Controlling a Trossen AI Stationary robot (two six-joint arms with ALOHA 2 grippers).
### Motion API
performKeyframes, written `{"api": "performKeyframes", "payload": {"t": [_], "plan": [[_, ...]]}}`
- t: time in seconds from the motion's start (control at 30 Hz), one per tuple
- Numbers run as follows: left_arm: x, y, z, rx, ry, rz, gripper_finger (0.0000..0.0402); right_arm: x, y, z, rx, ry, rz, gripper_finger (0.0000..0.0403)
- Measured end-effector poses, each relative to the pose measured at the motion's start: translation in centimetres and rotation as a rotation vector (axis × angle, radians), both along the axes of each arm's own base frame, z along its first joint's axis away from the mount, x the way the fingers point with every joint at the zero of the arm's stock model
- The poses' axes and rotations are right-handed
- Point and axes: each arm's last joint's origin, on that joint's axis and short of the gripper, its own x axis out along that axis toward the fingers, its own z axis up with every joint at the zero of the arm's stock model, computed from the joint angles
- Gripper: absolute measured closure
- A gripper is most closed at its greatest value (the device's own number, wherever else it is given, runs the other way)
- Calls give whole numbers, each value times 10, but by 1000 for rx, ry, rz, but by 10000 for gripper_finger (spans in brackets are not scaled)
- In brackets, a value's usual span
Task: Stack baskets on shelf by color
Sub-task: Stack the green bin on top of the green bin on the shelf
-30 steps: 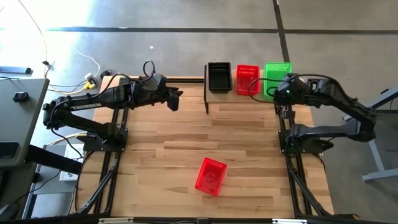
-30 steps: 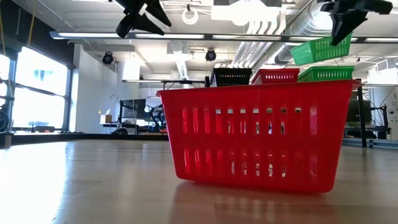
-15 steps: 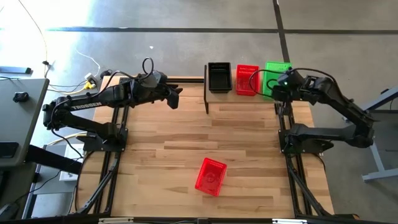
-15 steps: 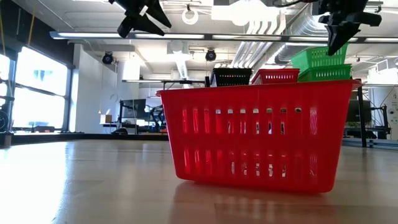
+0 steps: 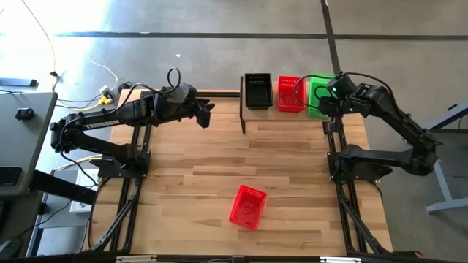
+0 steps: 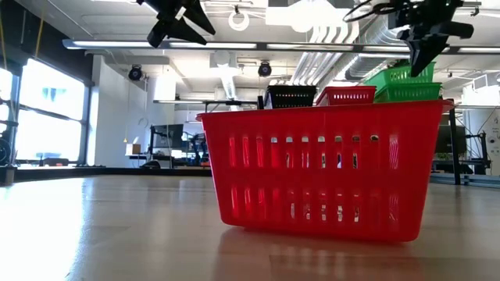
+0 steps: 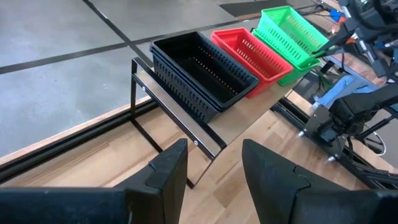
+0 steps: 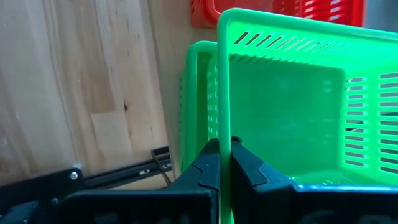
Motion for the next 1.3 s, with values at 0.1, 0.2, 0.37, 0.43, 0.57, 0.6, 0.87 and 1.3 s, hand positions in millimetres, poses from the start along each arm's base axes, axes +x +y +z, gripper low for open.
{"api": "performKeyframes", "payload": {"t": [0.1,0.2,0.37,0.43,0.57,0.6,0.87,1.3], "plan": [[0,0,0,0,0,0,259,1,-4,-2,17,4,-12,403],[0,0,0,0,0,0,259,1,-5,-2,15,2,-19,403],[0,0,0,0,0,0,259,0,-5,-1,-5,8,-28,402],[0,0,0,0,0,0,259,0,-6,-1,-13,15,-33,402],[0,0,0,0,-1,1,259,0,-6,-1,-17,14,-53,402],[0,0,0,0,-1,1,259,0,-6,-1,-14,8,-59,402],[0,0,0,-1,-2,3,259,1,-5,-1,12,-19,-54,402],[0,0,0,-1,-2,2,259,1,-6,0,1,-36,-107,329]]}}
